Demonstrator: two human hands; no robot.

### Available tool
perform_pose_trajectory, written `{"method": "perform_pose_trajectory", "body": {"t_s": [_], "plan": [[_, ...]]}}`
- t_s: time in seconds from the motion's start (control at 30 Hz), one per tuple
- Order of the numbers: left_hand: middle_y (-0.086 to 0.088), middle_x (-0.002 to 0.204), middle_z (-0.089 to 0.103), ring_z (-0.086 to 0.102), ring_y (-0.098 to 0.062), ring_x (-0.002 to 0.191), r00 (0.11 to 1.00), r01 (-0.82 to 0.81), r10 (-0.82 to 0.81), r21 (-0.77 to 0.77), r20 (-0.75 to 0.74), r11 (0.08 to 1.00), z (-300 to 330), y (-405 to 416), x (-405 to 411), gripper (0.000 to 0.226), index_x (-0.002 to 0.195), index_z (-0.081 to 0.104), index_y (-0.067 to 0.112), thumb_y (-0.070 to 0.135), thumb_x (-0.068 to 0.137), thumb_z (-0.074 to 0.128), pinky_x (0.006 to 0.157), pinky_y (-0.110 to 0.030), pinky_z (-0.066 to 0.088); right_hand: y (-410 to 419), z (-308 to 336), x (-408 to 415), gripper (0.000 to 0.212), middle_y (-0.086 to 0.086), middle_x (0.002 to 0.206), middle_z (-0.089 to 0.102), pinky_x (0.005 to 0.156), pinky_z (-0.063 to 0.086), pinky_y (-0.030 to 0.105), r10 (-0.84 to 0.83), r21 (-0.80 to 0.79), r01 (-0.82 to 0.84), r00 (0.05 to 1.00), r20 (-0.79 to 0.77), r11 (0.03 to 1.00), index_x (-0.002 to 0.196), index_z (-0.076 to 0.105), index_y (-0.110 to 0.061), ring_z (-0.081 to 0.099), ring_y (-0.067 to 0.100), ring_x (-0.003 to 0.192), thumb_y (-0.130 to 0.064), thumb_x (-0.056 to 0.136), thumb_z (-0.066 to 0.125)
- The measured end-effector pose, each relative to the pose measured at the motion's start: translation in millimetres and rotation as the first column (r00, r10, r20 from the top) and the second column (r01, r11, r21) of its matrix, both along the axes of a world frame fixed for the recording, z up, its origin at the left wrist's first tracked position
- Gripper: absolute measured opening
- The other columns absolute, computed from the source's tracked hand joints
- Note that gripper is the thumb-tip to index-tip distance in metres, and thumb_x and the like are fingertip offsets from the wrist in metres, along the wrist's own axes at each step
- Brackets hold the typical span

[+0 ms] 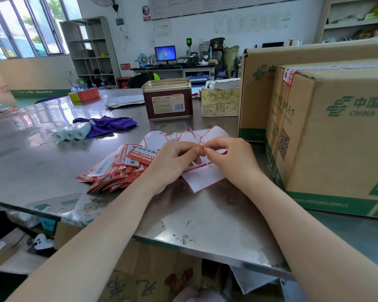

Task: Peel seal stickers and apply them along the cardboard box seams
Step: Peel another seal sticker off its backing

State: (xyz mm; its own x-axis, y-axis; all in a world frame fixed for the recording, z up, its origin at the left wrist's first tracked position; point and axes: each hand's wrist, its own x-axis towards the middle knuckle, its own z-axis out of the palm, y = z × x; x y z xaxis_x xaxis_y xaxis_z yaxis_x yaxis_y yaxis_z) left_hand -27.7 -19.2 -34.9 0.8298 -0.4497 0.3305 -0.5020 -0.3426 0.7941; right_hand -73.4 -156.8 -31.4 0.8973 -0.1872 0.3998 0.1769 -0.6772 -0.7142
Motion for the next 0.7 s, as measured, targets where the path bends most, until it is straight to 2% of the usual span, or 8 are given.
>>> {"method": "perform_pose_trajectory", "body": {"t_s": [0.2, 0.37, 0.53, 0.7], "plan": [[0.004, 0.078, 0.066, 0.055, 0.011, 0.064, 0.999, -0.020, 0.018, 0.038, 0.027, 0.999, -2.5, -0.1, 3.0, 0.024, 0.094, 0.071, 0.015, 0.020, 0.097, 0.048, 0.061, -0.001, 0.041, 0.4, -1.0, 0.3, 0.021, 0.002, 0.106, 0.070, 0.081, 0.044, 0.023, 0.005, -0.011, -0.005, 1.000, -0.008, 1.000, 0.104, 0.071, -0.013, 0.056, 0.008, 0.090, -0.021, 0.090, 0.057], [0.009, 0.075, 0.066, 0.058, 0.003, 0.068, 0.998, -0.017, 0.013, 0.065, 0.057, 0.998, -5.5, -1.1, 6.0, 0.024, 0.090, 0.071, 0.014, 0.020, 0.096, 0.048, 0.065, -0.008, 0.043, 0.5, -1.5, -0.9, 0.019, 0.004, 0.103, 0.071, 0.081, 0.045, 0.023, 0.000, -0.031, 0.000, 1.000, -0.001, 1.000, 0.102, 0.072, -0.012, 0.057, 0.009, 0.089, -0.019, 0.090, 0.058], [0.014, 0.075, 0.064, 0.056, 0.009, 0.066, 0.997, -0.010, 0.003, 0.082, 0.081, 0.997, -7.6, -1.5, 7.6, 0.024, 0.089, 0.070, 0.014, 0.019, 0.096, 0.049, 0.064, -0.005, 0.041, 0.9, -2.3, -0.7, 0.019, 0.003, 0.103, 0.071, 0.082, 0.046, 0.025, -0.015, -0.055, 0.015, 1.000, 0.002, 0.998, 0.102, 0.072, -0.012, 0.057, 0.010, 0.089, -0.017, 0.091, 0.057], [0.009, 0.077, 0.066, 0.060, -0.004, 0.074, 0.998, 0.004, -0.009, 0.073, 0.070, 0.997, -7.2, -1.7, 7.2, 0.023, 0.090, 0.071, 0.012, 0.016, 0.095, 0.049, 0.073, -0.018, 0.046, 0.4, -4.0, 0.8, 0.019, 0.004, 0.101, 0.071, 0.080, 0.046, 0.025, -0.032, -0.039, 0.033, 0.999, 0.003, 0.999, 0.098, 0.073, -0.012, 0.058, 0.012, 0.090, -0.016, 0.091, 0.056]]}}
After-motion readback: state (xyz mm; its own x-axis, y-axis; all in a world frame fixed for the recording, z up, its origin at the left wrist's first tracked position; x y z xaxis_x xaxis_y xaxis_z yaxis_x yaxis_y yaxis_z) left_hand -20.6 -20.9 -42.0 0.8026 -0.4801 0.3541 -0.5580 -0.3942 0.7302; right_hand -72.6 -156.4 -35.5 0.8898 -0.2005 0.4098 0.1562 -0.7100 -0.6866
